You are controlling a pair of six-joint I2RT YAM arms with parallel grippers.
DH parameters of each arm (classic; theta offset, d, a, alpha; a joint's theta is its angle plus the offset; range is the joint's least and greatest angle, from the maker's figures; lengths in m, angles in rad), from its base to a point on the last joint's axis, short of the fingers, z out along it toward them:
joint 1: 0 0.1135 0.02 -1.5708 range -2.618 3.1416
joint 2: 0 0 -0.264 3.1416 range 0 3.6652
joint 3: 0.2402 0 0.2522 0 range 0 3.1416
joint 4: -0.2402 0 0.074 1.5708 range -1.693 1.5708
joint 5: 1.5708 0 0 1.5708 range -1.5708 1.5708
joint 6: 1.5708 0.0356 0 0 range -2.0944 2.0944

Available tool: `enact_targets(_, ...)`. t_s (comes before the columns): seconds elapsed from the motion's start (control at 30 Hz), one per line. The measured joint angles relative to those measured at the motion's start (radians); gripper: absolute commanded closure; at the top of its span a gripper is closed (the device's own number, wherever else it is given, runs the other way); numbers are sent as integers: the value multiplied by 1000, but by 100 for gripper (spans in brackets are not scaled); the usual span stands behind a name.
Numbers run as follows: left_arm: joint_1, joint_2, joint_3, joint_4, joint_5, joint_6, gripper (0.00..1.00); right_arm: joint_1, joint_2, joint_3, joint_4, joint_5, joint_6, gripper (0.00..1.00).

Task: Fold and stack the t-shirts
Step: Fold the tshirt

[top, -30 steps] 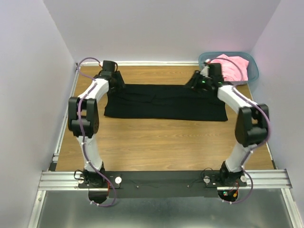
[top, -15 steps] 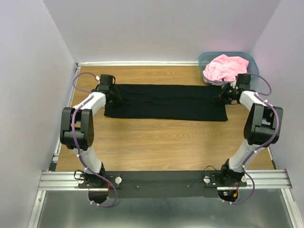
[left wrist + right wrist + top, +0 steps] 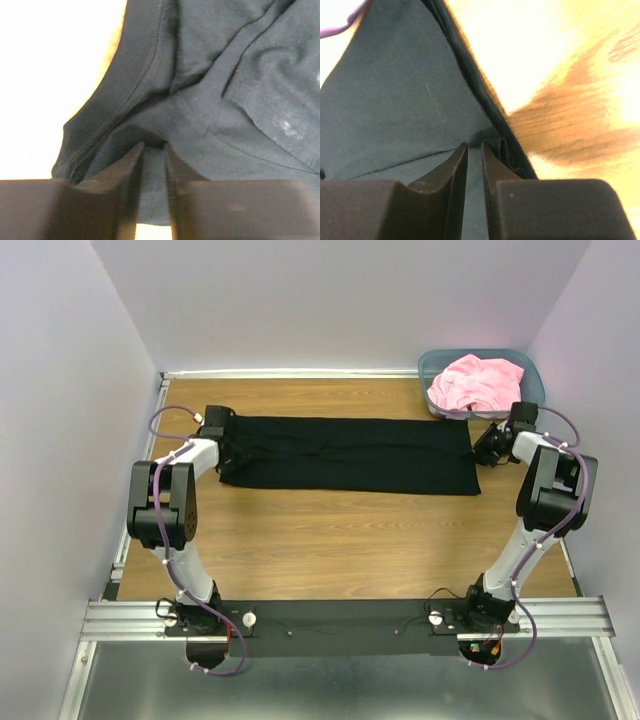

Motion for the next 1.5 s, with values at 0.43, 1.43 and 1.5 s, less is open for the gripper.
enact_targets(0.43,11,-288,-146,-27,-8,-2,62,0,-397,-226,27,-90,103,66)
enact_targets(1.43,162,-166,-222,68,-13,-17,72,-27,-408,-486,37,126,168,76)
enact_targets(1.5,162,-166,-221,67,-13,-17,69,-27,-422,-488,22,149,151,75)
